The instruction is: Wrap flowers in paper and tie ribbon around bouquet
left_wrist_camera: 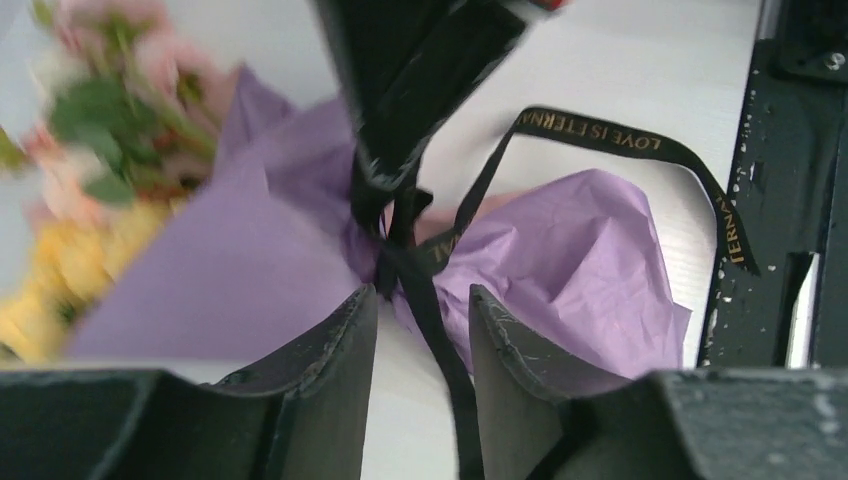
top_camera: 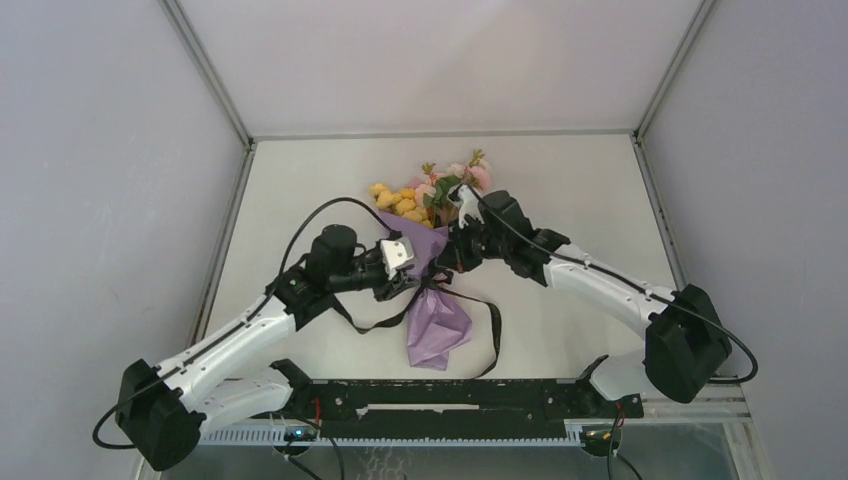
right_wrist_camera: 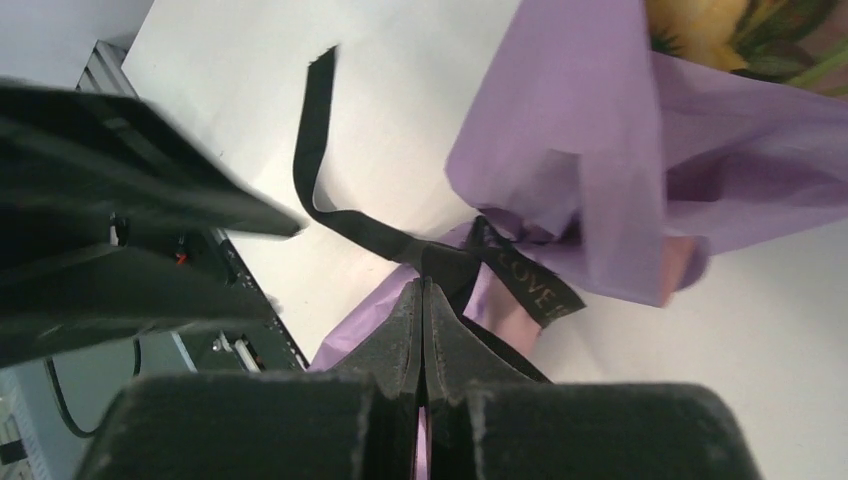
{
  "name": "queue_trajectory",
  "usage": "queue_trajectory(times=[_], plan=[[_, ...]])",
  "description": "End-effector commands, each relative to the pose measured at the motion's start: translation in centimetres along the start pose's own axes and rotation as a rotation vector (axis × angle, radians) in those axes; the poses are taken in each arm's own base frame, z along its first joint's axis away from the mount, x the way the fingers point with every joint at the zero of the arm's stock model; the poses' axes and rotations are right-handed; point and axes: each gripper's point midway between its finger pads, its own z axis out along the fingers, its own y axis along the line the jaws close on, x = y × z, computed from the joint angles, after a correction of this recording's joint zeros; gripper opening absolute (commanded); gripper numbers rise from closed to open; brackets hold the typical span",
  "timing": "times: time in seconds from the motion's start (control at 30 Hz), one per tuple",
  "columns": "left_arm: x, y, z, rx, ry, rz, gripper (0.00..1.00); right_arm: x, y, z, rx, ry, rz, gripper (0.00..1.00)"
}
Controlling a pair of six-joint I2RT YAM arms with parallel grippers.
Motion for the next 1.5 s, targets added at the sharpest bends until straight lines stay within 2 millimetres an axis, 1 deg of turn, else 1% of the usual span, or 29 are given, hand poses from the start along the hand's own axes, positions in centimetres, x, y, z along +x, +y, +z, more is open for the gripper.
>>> queue_trajectory(times=[0.0,0.03,0.1,0.17,0.23,0.3,0.33,0.37,0.43,0.53,0.57,0.63,0.67,0.73,0.8,0.83,0.87,0.97,1.0,1.07,1.1,1.13,1.17,1.2,1.23,1.3,1.37,1.47], plan=[[2.3,1.7,-0.1,-0.148,-0.074,-0.381,0.43,-2.1,2.7,0.4,0.015,-0.103,-0.038,0.00],[2.8,2.6,-0.3,-0.202,-0.091,-0.447,0.42,-2.0,3.3,0.9,0.001,-0.101,-0.050,0.00],[4.6,4.3,-0.9,-0.314,-0.096,-0.553,0.40,-1.8,4.0,1.8,-0.010,-0.107,-0.075,0.02],[5.9,6.0,-1.9,-0.430,-0.106,-0.608,0.38,-1.5,4.7,2.8,-0.026,-0.109,-0.108,0.02],[7.2,7.1,-2.6,-0.513,-0.114,-0.660,0.38,-1.1,5.5,3.8,-0.054,-0.105,-0.152,0.03],[8.1,7.4,-3.0,-0.548,-0.127,-0.709,0.37,-1.0,6.7,5.0,-0.103,-0.109,-0.208,0.05],[8.6,7.5,-3.1,-0.560,-0.129,-0.734,0.38,-0.6,7.2,5.7,-0.122,-0.095,-0.235,0.07],[9.0,7.5,-3.3,-0.570,-0.128,-0.758,0.38,0.2,7.4,6.8,-0.138,-0.063,-0.260,0.09],[9.6,7.5,-3.4,-0.582,-0.126,-0.776,0.40,1.3,7.8,8.4,-0.163,-0.012,-0.288,0.16],[10.0,7.9,-3.7,-0.608,-0.133,-0.789,0.44,2.3,8.2,10.0,-0.163,0.072,-0.325,0.36],[10.0,7.9,-3.8,-0.612,-0.134,-0.792,0.44,2.7,8.4,10.2,-0.162,0.100,-0.345,0.41],[10.1,8.1,-4.0,-0.619,-0.138,-0.792,0.46,2.7,9.0,9.9,-0.171,0.124,-0.402,0.51],[10.1,8.2,-4.1,-0.621,-0.141,-0.786,0.47,2.8,9.2,9.6,-0.179,0.138,-0.423,0.54],[10.0,8.6,-4.3,-0.627,-0.150,-0.765,0.49,2.3,9.7,8.6,-0.196,0.138,-0.458,0.56],[9.5,8.6,-4.2,-0.606,-0.162,-0.734,0.51,1.7,10.3,7.4,-0.217,0.134,-0.500,0.64],[9.0,8.3,-4.1,-0.576,-0.172,-0.713,0.52,1.5,10.6,6.7,-0.231,0.136,-0.516,0.68],[8.4,8.0,-3.9,-0.543,-0.184,-0.689,0.54,1.3,10.9,6.0,-0.252,0.141,-0.529,0.69],[6.9,6.7,-3.3,-0.421,-0.203,-0.597,0.58,0.7,11.8,3.5,-0.317,0.140,-0.547,0.69],[6.5,6.0,-3.0,-0.363,-0.204,-0.553,0.58,0.4,11.8,2.7,-0.327,0.137,-0.538,0.69],[5.6,4.0,-2.5,-0.216,-0.204,-0.404,0.57,-0.6,10.9,1.7,-0.303,0.118,-0.510,0.67],[5.3,2.7,-2.3,-0.135,-0.197,-0.317,0.55,-1.0,9.7,1.5,-0.266,0.109,-0.489,0.65],[5.1,1.6,-2.3,-0.066,-0.190,-0.231,0.53,-1.3,8.3,1.6,-0.225,0.106,-0.460,0.63],[5.1,-0.3,-2.3,0.037,-0.176,-0.163,0.51,-1.8,6.4,1.8,-0.177,0.104,-0.415,0.60],[5.1,-1.4,-2.4,0.097,-0.165,-0.043,0.51,-1.7,5.4,2.3,-0.158,0.118,-0.374,0.56],[6.1,-3.0,-2.5,0.164,-0.112,0.018,0.51,-1.7,4.3,2.6,-0.153,0.130,-0.332,0.52],[7.2,-4.9,-2.4,0.250,-0.058,0.216,0.56,-1.3,3.3,3.7,-0.149,0.157,-0.296,0.47],[7.9,-5.5,-2.3,0.291,-0.043,0.351,0.64,-0.6,2.8,4.6,-0.142,0.200,-0.303,0.46],[8.2,-5.2,-1.6,0.306,-0.046,0.494,0.74,0.8,2.2,5.5,-0.148,0.264,-0.321,0.46]])
